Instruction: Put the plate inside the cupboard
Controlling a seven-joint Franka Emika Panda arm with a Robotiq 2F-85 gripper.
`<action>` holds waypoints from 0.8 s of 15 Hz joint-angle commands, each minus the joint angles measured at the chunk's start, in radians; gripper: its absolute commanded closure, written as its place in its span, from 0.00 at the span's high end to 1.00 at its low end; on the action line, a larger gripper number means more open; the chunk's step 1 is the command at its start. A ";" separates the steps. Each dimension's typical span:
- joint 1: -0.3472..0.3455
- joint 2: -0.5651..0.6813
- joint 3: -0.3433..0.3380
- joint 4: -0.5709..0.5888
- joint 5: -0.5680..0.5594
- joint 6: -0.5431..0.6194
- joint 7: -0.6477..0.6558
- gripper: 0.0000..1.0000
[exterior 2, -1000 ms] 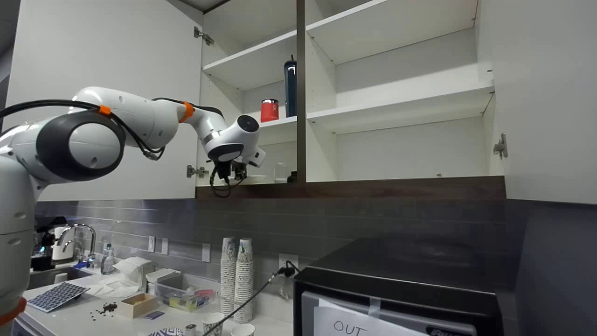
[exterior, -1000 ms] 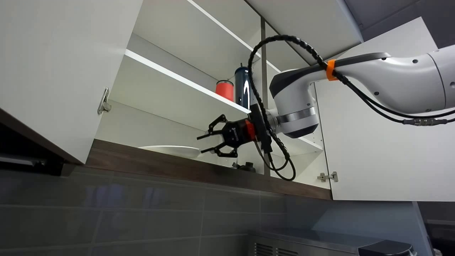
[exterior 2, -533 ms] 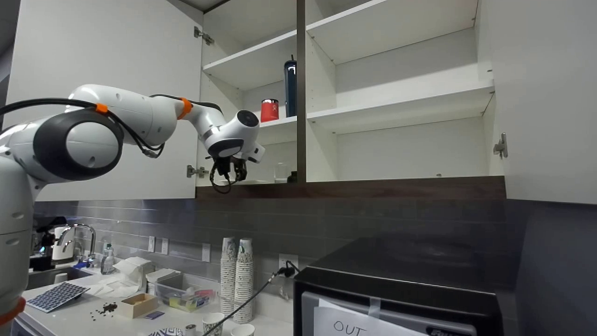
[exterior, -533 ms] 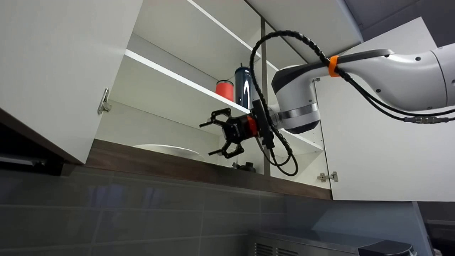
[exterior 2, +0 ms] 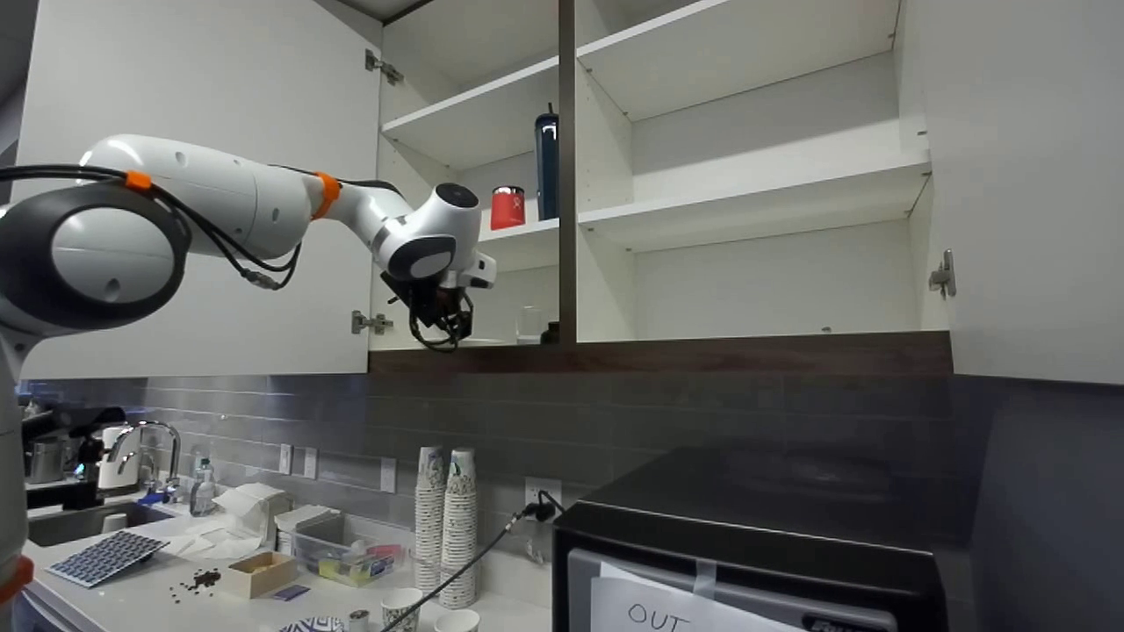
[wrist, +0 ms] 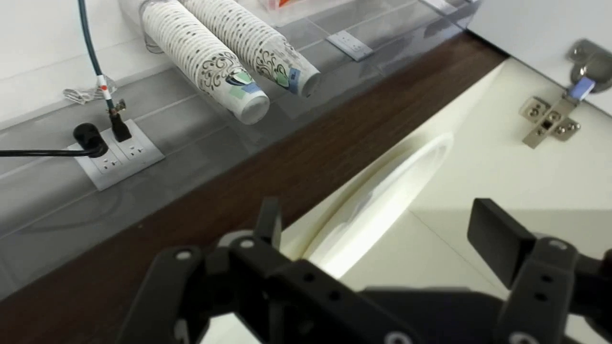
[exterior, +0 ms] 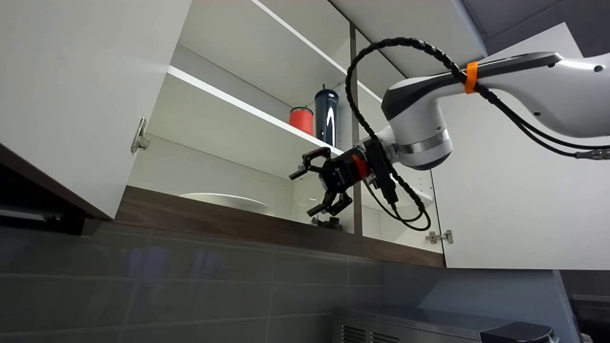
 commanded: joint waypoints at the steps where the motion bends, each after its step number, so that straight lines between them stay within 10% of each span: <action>1: 0.005 -0.133 -0.029 -0.155 -0.072 -0.075 -0.157 1.00; 12: 0.015 -0.473 -0.097 -0.570 -0.484 -0.046 -0.438 1.00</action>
